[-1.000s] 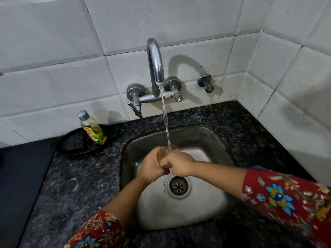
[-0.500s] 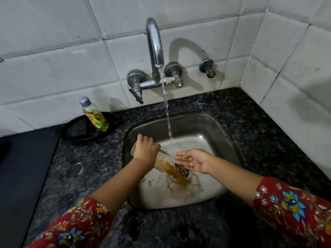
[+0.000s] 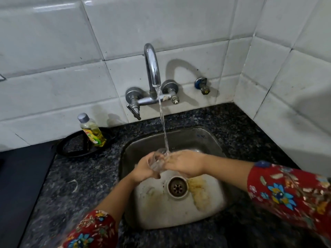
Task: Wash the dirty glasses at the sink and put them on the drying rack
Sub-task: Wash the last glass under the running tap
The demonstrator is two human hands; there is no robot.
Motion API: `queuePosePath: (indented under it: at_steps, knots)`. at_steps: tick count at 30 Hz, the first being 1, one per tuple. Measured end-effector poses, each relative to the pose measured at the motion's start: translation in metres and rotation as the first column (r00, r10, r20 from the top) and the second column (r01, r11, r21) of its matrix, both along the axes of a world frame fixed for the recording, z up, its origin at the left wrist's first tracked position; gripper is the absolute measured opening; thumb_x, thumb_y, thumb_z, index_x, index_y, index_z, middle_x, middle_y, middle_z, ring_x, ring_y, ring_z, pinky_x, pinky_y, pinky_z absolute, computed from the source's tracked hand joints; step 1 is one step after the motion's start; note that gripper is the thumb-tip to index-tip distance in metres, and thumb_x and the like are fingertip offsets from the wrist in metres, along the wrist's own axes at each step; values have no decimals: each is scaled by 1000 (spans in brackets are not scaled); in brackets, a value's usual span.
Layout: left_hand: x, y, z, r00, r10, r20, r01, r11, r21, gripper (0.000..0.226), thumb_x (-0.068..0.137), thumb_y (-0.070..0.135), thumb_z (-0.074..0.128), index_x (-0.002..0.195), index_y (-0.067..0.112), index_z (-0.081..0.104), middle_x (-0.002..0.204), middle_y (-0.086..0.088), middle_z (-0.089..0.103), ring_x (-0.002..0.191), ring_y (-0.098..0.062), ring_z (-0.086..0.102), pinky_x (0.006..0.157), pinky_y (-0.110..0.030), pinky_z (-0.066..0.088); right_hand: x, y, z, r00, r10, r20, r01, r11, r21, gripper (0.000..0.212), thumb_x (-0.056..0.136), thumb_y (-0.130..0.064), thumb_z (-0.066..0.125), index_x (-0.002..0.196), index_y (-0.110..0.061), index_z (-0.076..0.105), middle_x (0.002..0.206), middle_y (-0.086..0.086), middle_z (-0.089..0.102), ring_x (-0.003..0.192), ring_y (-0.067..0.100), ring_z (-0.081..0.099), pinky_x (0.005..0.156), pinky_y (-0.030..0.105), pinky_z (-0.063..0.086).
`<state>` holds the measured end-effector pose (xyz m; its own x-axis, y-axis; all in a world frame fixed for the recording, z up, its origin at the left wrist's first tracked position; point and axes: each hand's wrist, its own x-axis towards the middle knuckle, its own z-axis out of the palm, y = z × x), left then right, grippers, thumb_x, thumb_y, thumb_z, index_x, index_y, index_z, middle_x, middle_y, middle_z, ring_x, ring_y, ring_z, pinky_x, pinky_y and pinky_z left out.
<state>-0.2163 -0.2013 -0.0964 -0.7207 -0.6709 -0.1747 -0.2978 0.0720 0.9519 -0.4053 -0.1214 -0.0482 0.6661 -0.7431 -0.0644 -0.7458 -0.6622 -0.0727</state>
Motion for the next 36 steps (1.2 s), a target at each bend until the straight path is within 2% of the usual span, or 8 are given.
queuePosePath:
  at_steps: [3,5,9,15,20,27,32,36]
  knots:
    - [-17,2,2,995,-87,44,86,996,27,81,43,15,81,119,15,53,108,11,63,100,3,64,83,-12,48,2,-28,10,859,290,-422,-331,943,-26,34,94,-17,49,127,-16,58,133,3,57,129,23,46,110,37,34]
    - [-31,8,7,999,38,38,-35,996,-85,66,53,0,80,113,15,57,104,9,64,101,-9,64,77,-9,48,11,-39,18,786,205,-584,-269,963,-24,33,97,-23,43,124,-15,59,129,1,59,125,20,48,107,31,32]
    - [-40,12,10,956,287,-60,-293,924,-247,43,68,-9,73,107,5,60,94,6,64,83,8,61,70,-7,45,23,-42,20,901,-14,-435,89,984,153,26,91,-14,47,112,-10,62,115,10,62,104,25,56,79,29,38]
    - [-21,-11,-2,985,-21,171,53,981,-184,77,58,9,87,128,20,55,121,8,62,111,1,58,89,-8,44,5,-40,13,762,142,-632,-199,980,-20,29,96,-18,43,113,-19,66,118,-3,64,117,18,54,104,27,33]
    - [-37,22,6,977,210,-33,-209,919,-335,49,64,0,80,107,16,63,94,14,65,89,11,62,71,-2,44,35,-30,19,796,-80,-600,239,952,191,32,91,-16,54,121,-7,57,131,10,54,126,27,46,103,32,34]
    - [-25,2,1,987,74,139,-42,974,-224,62,58,11,85,110,31,59,103,13,65,95,2,63,82,-19,52,15,-36,23,691,118,-713,-163,987,5,25,95,-18,47,111,-18,66,115,-2,66,118,20,54,108,31,31]
    - [-35,28,16,945,304,-118,-326,886,-330,35,72,6,76,95,29,63,91,11,67,89,9,63,75,-7,47,35,-29,21,877,-125,-464,185,979,85,23,90,-10,49,105,-8,66,112,11,66,109,28,57,88,31,40]
    - [-21,13,14,993,94,67,-75,967,-244,65,58,9,84,107,41,57,106,13,66,100,3,63,83,-15,49,9,-31,18,917,87,-390,-111,993,-39,16,84,-8,62,96,-12,72,102,4,71,104,22,63,95,31,48]
